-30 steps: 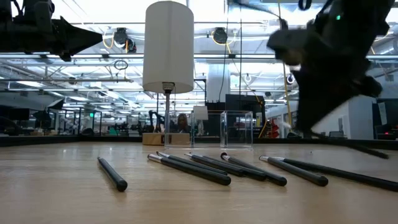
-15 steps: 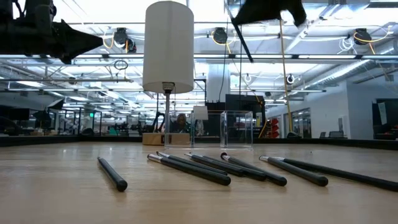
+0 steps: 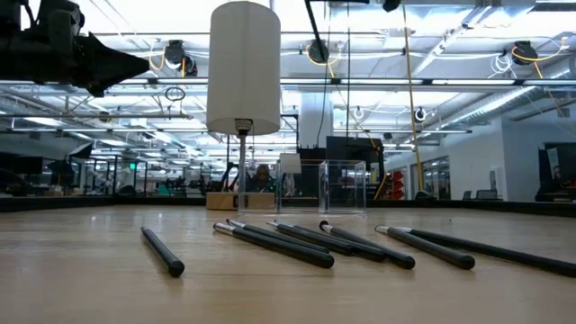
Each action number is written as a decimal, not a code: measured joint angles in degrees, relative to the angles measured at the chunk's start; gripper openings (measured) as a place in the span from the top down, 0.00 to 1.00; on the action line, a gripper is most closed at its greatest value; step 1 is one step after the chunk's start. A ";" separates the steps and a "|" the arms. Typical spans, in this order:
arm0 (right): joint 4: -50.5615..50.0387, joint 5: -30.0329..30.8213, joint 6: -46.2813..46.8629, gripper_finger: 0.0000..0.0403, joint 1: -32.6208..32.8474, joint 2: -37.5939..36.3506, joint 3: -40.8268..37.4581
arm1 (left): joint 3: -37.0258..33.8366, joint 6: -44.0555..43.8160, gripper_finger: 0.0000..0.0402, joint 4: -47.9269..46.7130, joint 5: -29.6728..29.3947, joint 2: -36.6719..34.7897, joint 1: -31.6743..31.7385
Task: Pick & Place Makeup Supplies
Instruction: Put the makeup brush into the transparent organizer
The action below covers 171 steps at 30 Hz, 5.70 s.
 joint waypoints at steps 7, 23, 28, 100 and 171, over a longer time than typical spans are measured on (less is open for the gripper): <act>9.07 -6.09 -0.10 1.00 -2.64 0.00 -4.59 | 0.00 0.04 0.84 0.09 -0.02 0.00 0.00; 18.11 -9.15 0.16 1.00 -4.99 -0.01 -12.21 | 0.00 -0.07 0.84 0.11 -0.02 0.00 0.00; 20.33 -9.03 -0.14 1.00 -5.08 -0.02 -13.07 | 0.00 -1.82 0.84 0.07 -0.02 0.00 0.00; 40.03 -6.17 13.71 1.00 -15.92 14.99 -26.96 | 0.00 -5.93 0.84 1.84 0.18 -0.02 0.00; -0.91 21.00 21.01 0.99 17.53 -5.19 -22.18 | 0.00 -12.02 0.84 -1.29 7.30 -0.02 0.00</act>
